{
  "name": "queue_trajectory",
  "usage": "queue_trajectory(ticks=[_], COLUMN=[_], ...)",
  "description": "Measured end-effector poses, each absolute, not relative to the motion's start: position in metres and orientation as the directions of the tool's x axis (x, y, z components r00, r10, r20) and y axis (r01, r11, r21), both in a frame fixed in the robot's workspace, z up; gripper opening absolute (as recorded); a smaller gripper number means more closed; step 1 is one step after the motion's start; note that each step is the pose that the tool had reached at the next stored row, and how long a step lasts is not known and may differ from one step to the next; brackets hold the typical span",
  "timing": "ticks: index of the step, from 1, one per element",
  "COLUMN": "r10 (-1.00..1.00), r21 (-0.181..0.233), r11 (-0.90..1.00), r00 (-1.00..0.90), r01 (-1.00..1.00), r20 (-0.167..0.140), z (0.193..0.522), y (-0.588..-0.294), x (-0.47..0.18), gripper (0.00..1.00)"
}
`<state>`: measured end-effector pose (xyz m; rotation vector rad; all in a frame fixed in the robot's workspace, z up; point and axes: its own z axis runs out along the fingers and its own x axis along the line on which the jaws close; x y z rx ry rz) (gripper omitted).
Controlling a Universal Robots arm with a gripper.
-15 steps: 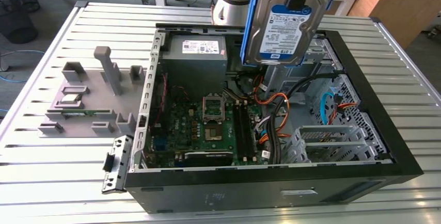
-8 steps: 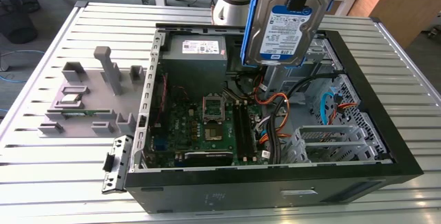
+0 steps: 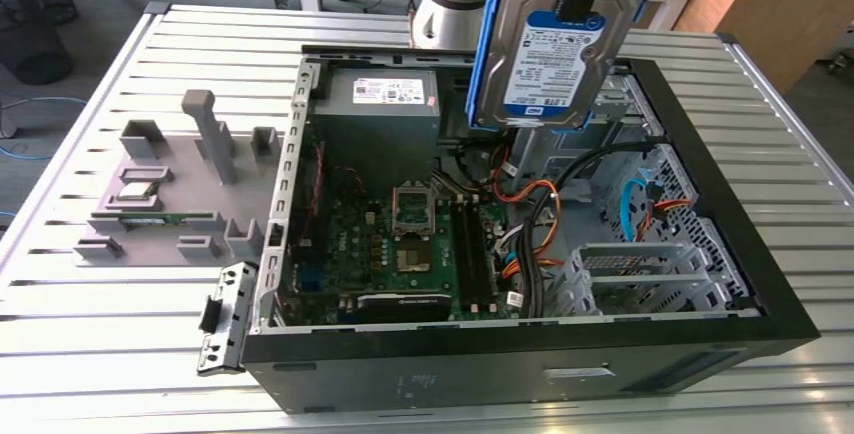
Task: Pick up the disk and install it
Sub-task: 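Pick up the disk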
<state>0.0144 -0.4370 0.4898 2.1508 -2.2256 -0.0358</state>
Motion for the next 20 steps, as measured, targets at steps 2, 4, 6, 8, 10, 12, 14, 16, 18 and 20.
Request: queue_trajectory(ticks=[2, 4, 6, 8, 10, 12, 14, 16, 18, 20], r10=[-0.999, -0.999, -0.999, -0.999, -0.999, -0.999, -0.999, -0.999, -0.999, -0.999], r21=[0.049, 0.049, 0.049, 0.049, 0.049, 0.049, 0.049, 0.049, 0.049, 0.049], r11=[0.035, 0.035, 0.035, 0.035, 0.035, 0.035, 0.035, 0.035, 0.035, 0.035], r00=[-0.034, -0.034, -0.034, -0.034, -0.034, -0.034, -0.034, -0.034, -0.034, -0.034], r01=[-0.998, -0.998, -0.998, -0.998, -0.998, -0.998, -0.998, -0.998, -0.998, -0.998], r20=[0.017, 0.017, 0.018, 0.018, 0.019, 0.02, 0.02, 0.021, 0.022, 0.022], z=[0.4898, 0.4898, 0.4897, 0.4898, 0.4897, 0.4897, 0.4897, 0.4897, 0.4897, 0.4897], y=[-0.437, -0.4371, -0.4377, -0.4381, -0.4386, -0.4391, -0.4396, -0.4402, -0.4411, -0.4416], x=[0.0151, 0.0154, 0.0157, 0.0157, 0.0158, 0.0158, 0.0159, 0.0159, 0.016, 0.016], gripper=[0.35, 0.35, 0.35, 0.35, 0.35, 0.35, 0.35, 0.35, 0.35, 0.35])
